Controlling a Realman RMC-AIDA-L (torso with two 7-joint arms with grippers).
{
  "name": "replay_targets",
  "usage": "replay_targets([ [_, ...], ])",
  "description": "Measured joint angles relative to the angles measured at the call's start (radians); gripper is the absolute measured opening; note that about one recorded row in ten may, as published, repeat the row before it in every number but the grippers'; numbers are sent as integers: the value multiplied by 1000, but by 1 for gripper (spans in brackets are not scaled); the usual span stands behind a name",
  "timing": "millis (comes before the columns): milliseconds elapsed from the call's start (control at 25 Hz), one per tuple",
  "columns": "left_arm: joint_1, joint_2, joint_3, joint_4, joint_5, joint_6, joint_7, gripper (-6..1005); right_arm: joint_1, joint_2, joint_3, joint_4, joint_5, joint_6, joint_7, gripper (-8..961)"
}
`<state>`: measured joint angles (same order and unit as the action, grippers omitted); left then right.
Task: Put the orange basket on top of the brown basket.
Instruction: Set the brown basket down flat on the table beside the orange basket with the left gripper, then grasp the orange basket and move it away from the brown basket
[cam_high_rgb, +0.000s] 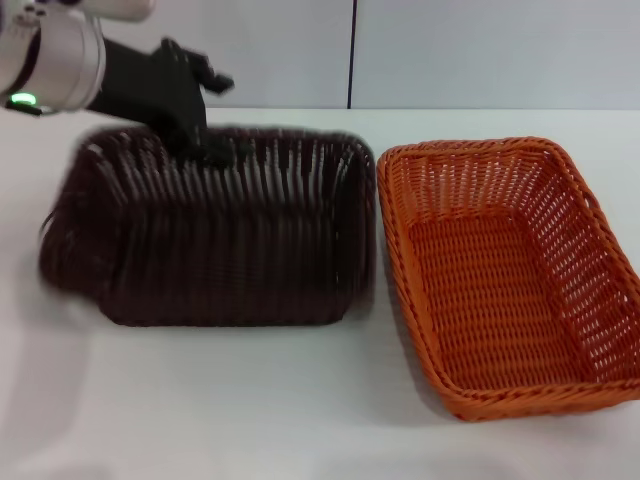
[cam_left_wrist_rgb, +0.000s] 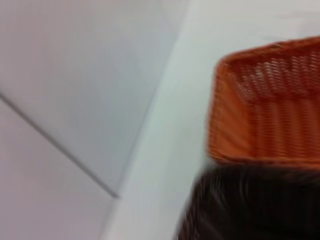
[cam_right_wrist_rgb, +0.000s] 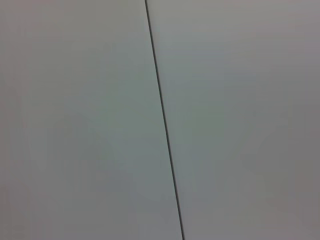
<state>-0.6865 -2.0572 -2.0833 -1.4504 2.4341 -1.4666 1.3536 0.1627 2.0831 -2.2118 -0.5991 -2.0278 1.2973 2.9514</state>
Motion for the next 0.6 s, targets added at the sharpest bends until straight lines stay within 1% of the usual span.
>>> replay_targets([
  [120,26,-4,2,-47,-9,93,-28,707,5,-1,0,5,0,-8,0,771],
  [200,58,-6,7,-87,-25,207,-81,721,5,-1,0,4,0,-10,0,771],
  [240,131,-9,30,-130,-57,401,-180,728,4,-3,-2,-16,-1,-11,2,771],
  [280,131,-9,30,-130,-57,401,-180,734,4,-3,-2,-16,-1,-11,2,771],
  [320,181,-9,55,-144,-79,516,-227,741,0,-12,-4,-65,-8,-30,2,771],
  [360,240,-9,98,-152,-120,652,-255,748,0,-12,-4,-65,-8,-30,2,771],
  [400,301,-7,145,-155,-157,778,-272,755,0,-19,-3,-91,-14,-45,3,771],
  [440,452,-3,289,-151,-244,1109,-272,762,-5,-59,2,-195,-41,-141,3,771],
  [480,452,-3,289,-151,-244,1109,-272,762,-5,-59,2,-195,-41,-141,3,771],
  [520,510,-2,348,-144,-269,1248,-269,762,-5,-89,10,-264,-60,-222,3,770],
  [560,586,-2,431,-125,-280,1433,-271,762,-5,-110,17,-315,-68,-293,3,770],
  [600,620,-2,473,-109,-283,1539,-279,762,-2,-139,31,-385,-78,-387,3,770],
])
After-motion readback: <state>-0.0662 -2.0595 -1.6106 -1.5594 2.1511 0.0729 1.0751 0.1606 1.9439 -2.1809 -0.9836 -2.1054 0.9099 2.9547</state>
